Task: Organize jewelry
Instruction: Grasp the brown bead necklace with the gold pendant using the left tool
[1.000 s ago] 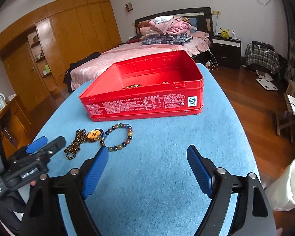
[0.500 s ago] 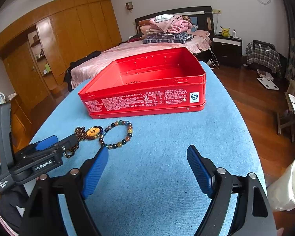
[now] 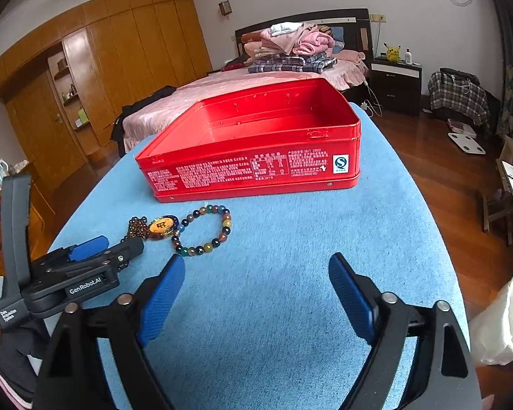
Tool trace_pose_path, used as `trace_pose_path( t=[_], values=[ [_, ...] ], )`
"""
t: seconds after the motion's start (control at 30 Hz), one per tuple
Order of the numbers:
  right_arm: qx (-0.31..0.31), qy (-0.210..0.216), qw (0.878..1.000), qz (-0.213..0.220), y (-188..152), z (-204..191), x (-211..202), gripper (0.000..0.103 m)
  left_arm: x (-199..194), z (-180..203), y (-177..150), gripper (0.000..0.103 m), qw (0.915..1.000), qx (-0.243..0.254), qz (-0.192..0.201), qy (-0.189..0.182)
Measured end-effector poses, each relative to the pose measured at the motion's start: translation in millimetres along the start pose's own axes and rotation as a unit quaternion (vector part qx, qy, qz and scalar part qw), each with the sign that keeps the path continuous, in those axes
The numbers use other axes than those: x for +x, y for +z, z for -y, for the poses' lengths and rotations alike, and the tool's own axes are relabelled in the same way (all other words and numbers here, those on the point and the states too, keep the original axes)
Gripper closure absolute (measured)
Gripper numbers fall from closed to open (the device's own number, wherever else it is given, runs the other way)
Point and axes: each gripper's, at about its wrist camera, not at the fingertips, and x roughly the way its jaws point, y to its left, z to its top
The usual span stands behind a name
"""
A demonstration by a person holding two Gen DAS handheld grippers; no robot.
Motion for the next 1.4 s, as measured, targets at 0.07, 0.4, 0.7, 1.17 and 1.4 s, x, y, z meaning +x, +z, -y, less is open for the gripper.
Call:
trace_pose_path(
  t=[0.07, 0.4, 0.7, 1.17, 1.4],
  values=[
    [0.0, -0.001, 1.0, -0.004, -1, 0, 2, 0.016, 0, 1, -1, 0.039, 1.0, 0.006, -0.002, 0.0],
    [0.004, -0.003, 1.0, -0.015, -2, 1, 10, 0.015, 0, 8, -2, 0.074, 0.9996, 0.022, -0.003, -0.017],
    [-0.004, 0.003, 1.0, -0.021, 1, -5, 18, 0.015, 0, 5, -3, 0.078, 0.9994, 0.015, 0.001, -0.032],
    [-0.009, 0.004, 0.999, -0.041, 21, -25, 43, 0.015, -6, -20, 2, 0.086, 0.9987, -0.027, 0.026, -0.034],
    [-0.019, -0.004, 0.998, -0.066, 27, -36, 62, 0.015, -9, -30, 3, 0.092, 0.9989, -0.028, 0.026, -0.025]
  ],
)
